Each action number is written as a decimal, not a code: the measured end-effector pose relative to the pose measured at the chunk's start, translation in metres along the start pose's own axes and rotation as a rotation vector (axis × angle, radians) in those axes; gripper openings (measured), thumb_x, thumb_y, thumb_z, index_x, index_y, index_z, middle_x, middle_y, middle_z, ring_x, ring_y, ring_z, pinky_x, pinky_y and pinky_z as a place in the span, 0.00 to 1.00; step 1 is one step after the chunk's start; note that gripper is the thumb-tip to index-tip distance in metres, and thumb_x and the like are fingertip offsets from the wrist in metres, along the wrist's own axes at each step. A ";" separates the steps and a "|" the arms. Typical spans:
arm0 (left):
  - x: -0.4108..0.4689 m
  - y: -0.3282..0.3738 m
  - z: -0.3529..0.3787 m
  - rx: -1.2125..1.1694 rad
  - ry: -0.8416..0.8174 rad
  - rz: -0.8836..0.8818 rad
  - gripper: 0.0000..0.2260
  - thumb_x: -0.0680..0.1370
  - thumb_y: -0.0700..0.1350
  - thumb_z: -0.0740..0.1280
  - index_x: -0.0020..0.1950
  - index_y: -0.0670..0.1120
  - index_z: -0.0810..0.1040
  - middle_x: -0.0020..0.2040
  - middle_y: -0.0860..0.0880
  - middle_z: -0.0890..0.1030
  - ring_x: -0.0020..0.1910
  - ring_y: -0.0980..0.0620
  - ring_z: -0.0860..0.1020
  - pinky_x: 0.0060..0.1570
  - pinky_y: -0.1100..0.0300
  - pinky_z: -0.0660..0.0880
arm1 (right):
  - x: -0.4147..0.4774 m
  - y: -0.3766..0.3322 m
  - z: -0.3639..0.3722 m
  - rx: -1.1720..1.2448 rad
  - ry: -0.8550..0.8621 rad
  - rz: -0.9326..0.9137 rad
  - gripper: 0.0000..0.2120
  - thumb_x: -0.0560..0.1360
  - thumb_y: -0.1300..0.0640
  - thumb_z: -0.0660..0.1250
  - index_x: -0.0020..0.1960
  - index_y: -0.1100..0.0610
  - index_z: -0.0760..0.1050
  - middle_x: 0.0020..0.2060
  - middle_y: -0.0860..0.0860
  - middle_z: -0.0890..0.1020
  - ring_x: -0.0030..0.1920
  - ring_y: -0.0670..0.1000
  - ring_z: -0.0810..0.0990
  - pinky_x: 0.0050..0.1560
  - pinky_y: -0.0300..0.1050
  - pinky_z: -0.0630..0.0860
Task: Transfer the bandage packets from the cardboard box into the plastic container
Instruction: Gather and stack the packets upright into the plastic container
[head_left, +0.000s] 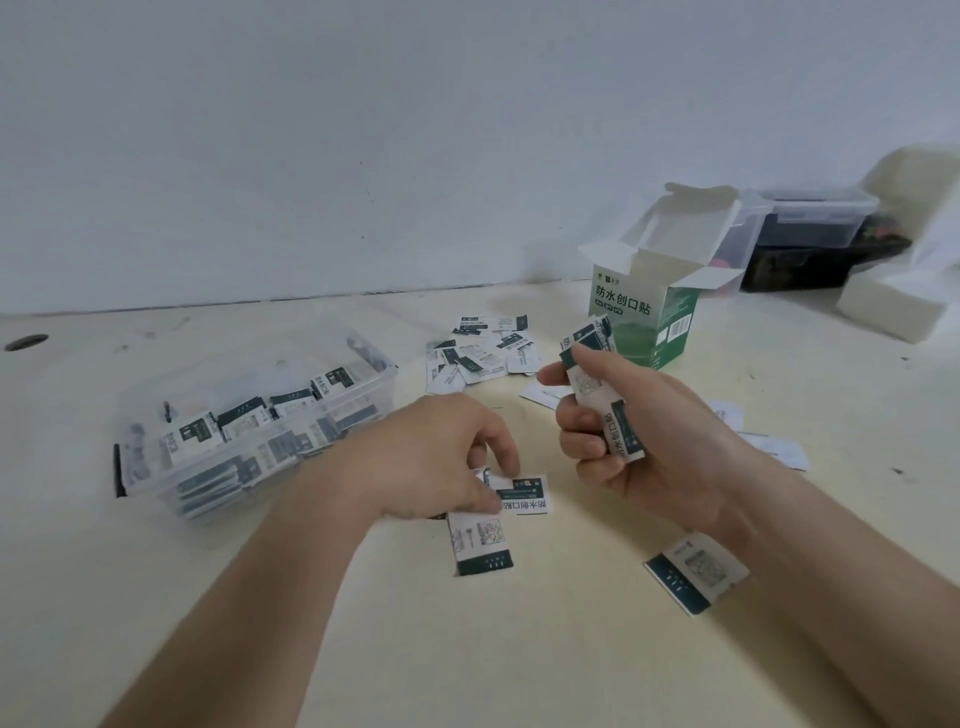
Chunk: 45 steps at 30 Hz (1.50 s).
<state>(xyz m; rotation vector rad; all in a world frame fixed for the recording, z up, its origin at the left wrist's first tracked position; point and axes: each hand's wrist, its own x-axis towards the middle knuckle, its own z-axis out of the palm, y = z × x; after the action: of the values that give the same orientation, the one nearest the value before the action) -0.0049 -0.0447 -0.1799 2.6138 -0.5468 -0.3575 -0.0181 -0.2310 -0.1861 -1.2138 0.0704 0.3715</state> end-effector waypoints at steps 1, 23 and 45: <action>0.000 -0.001 0.000 -0.047 0.029 0.010 0.08 0.70 0.42 0.76 0.44 0.55 0.82 0.34 0.58 0.72 0.30 0.61 0.70 0.35 0.65 0.71 | 0.000 0.001 0.000 -0.010 0.004 -0.002 0.15 0.79 0.47 0.62 0.56 0.58 0.73 0.29 0.50 0.65 0.25 0.46 0.63 0.21 0.35 0.57; 0.004 0.023 0.011 -0.578 0.510 0.291 0.15 0.77 0.41 0.69 0.57 0.61 0.80 0.46 0.59 0.80 0.49 0.56 0.80 0.50 0.52 0.81 | -0.002 0.007 0.002 0.052 -0.405 0.224 0.22 0.75 0.34 0.58 0.44 0.52 0.76 0.28 0.48 0.64 0.22 0.43 0.56 0.22 0.35 0.50; 0.018 0.035 0.019 -0.607 0.601 0.093 0.07 0.80 0.47 0.59 0.43 0.48 0.72 0.37 0.41 0.77 0.38 0.41 0.76 0.42 0.44 0.75 | -0.003 0.002 0.001 -0.090 -0.163 -0.041 0.15 0.76 0.51 0.67 0.56 0.61 0.73 0.37 0.54 0.79 0.31 0.49 0.72 0.26 0.36 0.70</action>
<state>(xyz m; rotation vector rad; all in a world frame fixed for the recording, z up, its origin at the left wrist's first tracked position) -0.0065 -0.0881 -0.1825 1.9546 -0.2842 0.2604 -0.0213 -0.2305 -0.1871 -1.2679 -0.1132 0.4401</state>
